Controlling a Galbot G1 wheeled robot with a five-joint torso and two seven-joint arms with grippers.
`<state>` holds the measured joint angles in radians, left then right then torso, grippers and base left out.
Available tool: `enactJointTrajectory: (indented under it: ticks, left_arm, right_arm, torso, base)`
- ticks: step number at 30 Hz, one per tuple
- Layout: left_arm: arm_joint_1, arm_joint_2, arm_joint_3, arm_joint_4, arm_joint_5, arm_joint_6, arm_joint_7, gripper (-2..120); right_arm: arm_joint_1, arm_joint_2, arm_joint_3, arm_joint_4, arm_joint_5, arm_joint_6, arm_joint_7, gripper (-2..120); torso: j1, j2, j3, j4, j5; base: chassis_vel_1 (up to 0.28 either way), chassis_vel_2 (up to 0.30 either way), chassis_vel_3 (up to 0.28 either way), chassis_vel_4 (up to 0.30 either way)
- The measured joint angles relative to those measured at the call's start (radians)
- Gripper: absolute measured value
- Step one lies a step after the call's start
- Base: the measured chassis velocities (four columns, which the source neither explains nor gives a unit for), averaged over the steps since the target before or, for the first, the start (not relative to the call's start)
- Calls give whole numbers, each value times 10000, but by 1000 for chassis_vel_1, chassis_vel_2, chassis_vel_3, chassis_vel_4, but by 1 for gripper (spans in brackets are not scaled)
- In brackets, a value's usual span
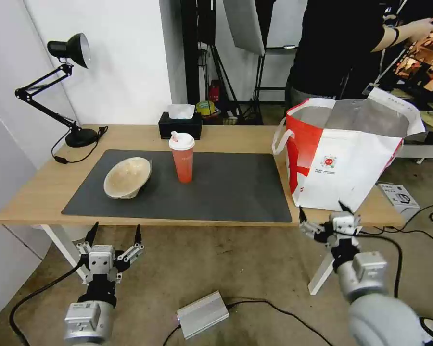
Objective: Pick up the trash from the table and place it into the takeout bag.
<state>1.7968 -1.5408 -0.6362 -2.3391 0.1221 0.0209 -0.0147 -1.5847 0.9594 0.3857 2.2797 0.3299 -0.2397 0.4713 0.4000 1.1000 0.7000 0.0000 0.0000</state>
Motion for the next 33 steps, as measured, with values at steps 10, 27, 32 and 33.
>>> enactJointTrajectory:
  ticks: [10, 27, 32, 33]
  left_arm:
    - [-33, -28, -3, 70, 3, -5, -5, 100]
    - [-58, -45, 2, 129, 13, -15, -14, 100]
    - [-60, -45, 7, 136, 13, -16, -16, 100]
    - [-60, -44, 8, 141, 14, -21, -17, 100]
  right_arm:
    - [-137, 71, -262, -842, -214, 1107, -146, 100]
    - [-233, 187, -303, -1352, -661, 1621, -387, 100]
    - [-257, 260, -304, -1368, -658, 1597, -283, 100]
    - [-258, 276, -306, -1371, -656, 1592, -264, 100]
  torso:
    - [0, -1, 0, 0, 0]
    - [0, -1, 0, 0, 0]
    - [0, 0, 0, 0, 0]
    - [0, 0, 0, 0, 0]
  base:
    - [0, 0, 0, 0]
    - [0, 0, 0, 0]
    - [0, 0, 0, 0]
    - [0, 0, 0, 0]
